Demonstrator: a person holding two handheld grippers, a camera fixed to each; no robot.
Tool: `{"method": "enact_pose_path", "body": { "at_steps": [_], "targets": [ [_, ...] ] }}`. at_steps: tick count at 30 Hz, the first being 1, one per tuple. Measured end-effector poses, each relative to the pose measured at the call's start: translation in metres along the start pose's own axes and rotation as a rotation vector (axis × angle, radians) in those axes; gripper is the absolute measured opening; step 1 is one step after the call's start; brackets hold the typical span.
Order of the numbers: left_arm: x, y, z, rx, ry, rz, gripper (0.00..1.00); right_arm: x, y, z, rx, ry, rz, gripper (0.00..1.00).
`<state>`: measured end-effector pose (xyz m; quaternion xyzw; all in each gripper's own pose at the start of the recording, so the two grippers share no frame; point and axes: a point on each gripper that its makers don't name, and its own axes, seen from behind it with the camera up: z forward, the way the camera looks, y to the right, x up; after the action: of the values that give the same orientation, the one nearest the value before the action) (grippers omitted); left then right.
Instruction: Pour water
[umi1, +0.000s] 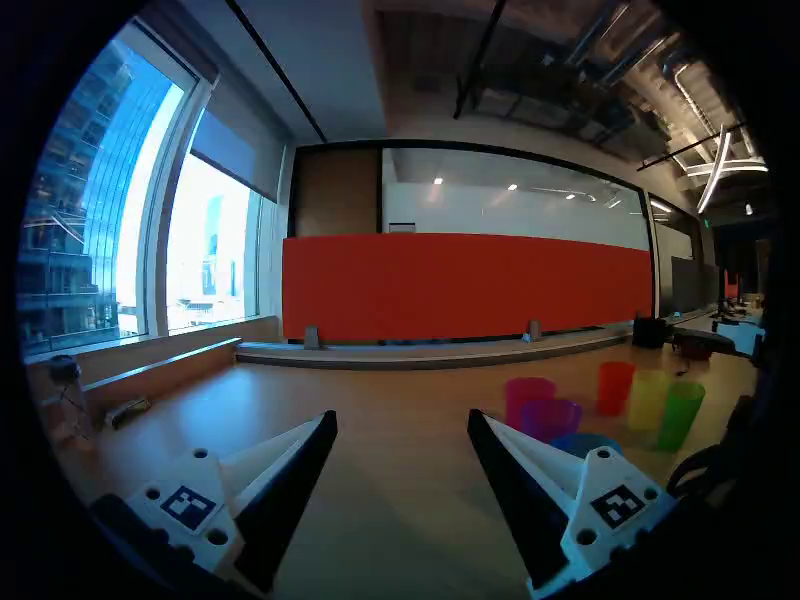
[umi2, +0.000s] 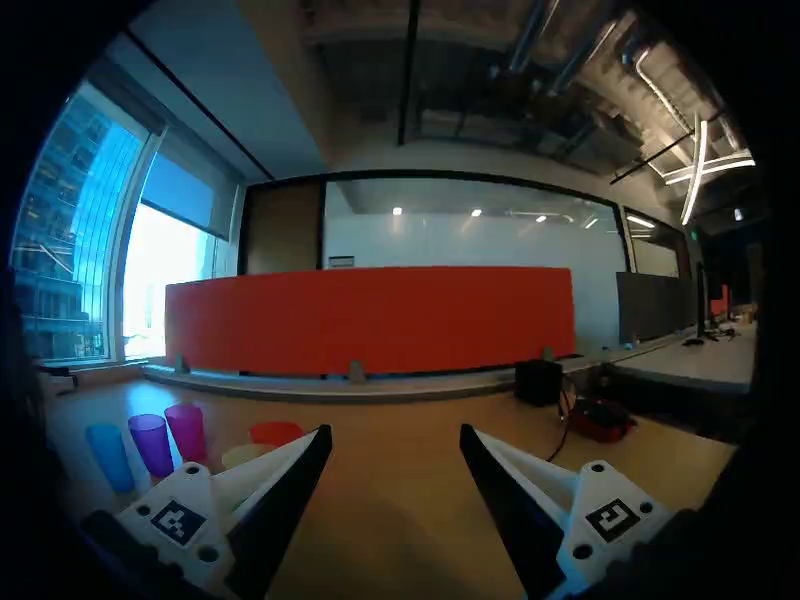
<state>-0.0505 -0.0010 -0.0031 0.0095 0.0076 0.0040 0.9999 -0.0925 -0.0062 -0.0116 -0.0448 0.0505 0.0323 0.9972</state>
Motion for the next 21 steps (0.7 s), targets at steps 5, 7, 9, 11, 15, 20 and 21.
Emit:
{"method": "enact_pose_path", "body": {
  "at_steps": [5, 7, 9, 11, 15, 20, 21],
  "targets": [
    [0.000, 0.000, 0.000, 0.000, 0.000, 0.000, 0.97, -0.005, 0.000, 0.000, 0.003, -0.017, -0.005, 0.99],
    [0.000, 0.000, 0.000, 0.000, 0.000, 0.000, 0.97, -0.007, 0.000, 0.000, 0.004, -0.023, -0.009, 0.99],
    [0.000, 0.000, 0.000, 0.000, 0.000, 0.000, 0.97, -0.009, 0.000, 0.000, 0.005, -0.032, -0.013, 0.99],
    [0.000, 0.000, 0.000, 0.000, 0.000, 0.000, 0.97, -0.012, 0.000, 0.001, 0.004, -0.042, -0.018, 0.99],
    [0.000, 0.000, 0.000, 0.000, 0.000, 0.000, 0.97, -0.014, -0.001, 0.002, 0.006, -0.054, -0.025, 0.99],
    [0.000, 0.000, 0.000, 0.000, 0.000, 0.000, 0.97, -0.015, -0.002, 0.002, 0.007, -0.053, -0.031, 0.99],
    [0.000, 0.000, 0.000, 0.000, 0.000, 0.000, 0.97, -0.015, -0.003, 0.003, 0.008, -0.054, -0.031, 0.99]
  ]
}}
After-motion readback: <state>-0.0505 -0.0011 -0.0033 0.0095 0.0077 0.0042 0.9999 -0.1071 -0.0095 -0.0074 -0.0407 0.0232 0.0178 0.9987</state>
